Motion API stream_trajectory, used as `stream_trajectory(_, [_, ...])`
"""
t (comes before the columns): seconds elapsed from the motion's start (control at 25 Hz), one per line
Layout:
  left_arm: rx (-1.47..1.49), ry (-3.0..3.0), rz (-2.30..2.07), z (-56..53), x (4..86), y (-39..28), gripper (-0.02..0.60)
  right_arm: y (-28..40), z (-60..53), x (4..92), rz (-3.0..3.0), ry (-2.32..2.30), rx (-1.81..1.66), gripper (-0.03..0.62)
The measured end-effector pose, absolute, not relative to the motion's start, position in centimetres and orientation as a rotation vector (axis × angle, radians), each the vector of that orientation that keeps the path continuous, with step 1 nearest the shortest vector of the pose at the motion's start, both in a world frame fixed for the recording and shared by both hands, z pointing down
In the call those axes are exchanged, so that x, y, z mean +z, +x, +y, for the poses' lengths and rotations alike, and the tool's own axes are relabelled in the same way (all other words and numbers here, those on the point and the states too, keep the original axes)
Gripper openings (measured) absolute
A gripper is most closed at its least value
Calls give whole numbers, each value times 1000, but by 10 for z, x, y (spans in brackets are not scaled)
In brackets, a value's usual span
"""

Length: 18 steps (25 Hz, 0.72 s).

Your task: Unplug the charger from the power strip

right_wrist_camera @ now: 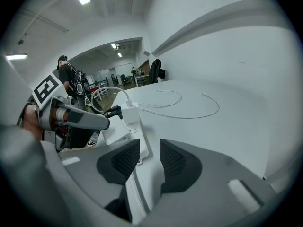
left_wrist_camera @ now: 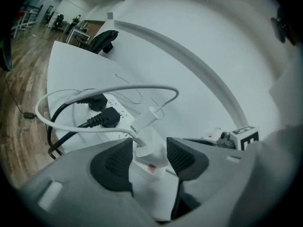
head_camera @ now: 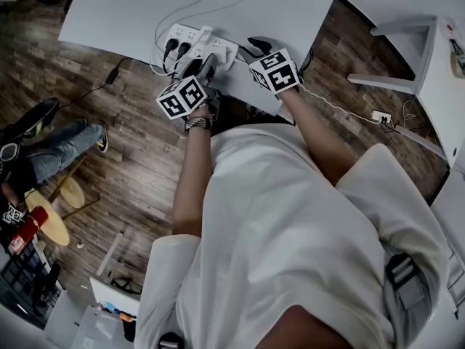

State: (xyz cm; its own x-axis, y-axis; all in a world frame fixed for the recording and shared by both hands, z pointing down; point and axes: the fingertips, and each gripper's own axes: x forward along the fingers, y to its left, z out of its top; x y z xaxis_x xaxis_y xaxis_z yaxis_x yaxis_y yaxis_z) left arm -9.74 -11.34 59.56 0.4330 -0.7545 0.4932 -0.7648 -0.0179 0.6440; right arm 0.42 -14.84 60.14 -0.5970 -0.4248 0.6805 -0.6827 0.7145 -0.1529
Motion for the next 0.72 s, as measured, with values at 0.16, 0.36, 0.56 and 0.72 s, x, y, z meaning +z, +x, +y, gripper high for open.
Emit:
stream_trajectory(0.16, [128,1798,-1279,-98,605,-97,226,1,-147,600,-2293,826,528,137])
stream_trajectory(0.36, [144,1791,-1209,-80,618,-93,241,-1,-146,594,-2312,815,527,137])
stream_trajectory(0.56, [144,1825,-1228,-67,610,-94,239,0,-150,577,-2355,831,497,137])
stream_trajectory(0.72, [192,1908,-1329,-59,585,-108,204,4,-159,550,-2413,876,438,137])
